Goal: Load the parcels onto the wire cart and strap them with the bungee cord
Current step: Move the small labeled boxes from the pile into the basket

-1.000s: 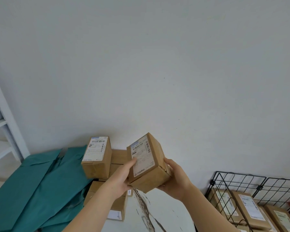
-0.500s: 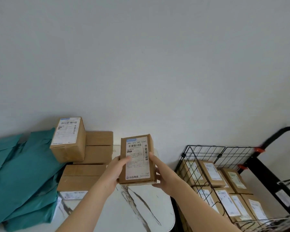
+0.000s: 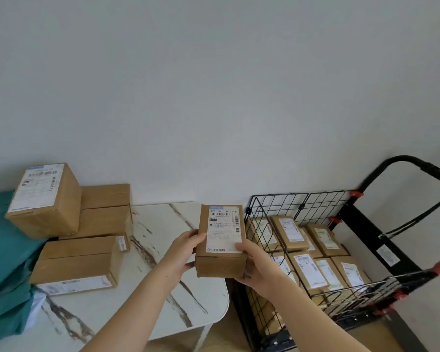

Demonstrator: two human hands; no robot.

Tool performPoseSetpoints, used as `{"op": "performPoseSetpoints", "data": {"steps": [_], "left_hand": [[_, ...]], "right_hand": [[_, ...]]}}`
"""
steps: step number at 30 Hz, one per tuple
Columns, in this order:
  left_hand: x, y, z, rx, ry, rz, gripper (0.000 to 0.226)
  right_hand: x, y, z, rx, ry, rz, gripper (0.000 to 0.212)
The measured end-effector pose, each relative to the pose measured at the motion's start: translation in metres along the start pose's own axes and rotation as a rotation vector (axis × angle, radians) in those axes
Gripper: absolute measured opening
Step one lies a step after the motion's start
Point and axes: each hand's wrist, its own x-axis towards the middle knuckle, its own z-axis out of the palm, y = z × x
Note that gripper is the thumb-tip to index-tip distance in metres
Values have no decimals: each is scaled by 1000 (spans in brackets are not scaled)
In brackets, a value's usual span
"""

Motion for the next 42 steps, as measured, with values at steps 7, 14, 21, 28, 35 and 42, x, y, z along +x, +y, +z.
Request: {"op": "performPoseSetpoints", "data": {"steps": [7, 14, 21, 28, 35, 42], "left_hand": [[6, -16, 123, 41, -68, -20, 17], [18, -39, 260, 121, -58, -64, 19], [45, -58, 370, 280, -100, -96, 25], [82, -54, 410, 407, -97, -142, 21], [162, -41, 426, 415, -97, -151, 32], [240, -36, 454, 419, -167, -194, 31]], "right_hand": [[-25, -21, -119, 120, 39, -29, 26], [-32, -32, -256, 115, 69, -74, 35], [-23, -52, -370, 147, 38, -98, 47], [16, -71, -416, 229, 15, -41, 47], [60, -103, -441, 277, 197, 26, 37], [119, -140, -475, 156, 303, 59, 37]]}}
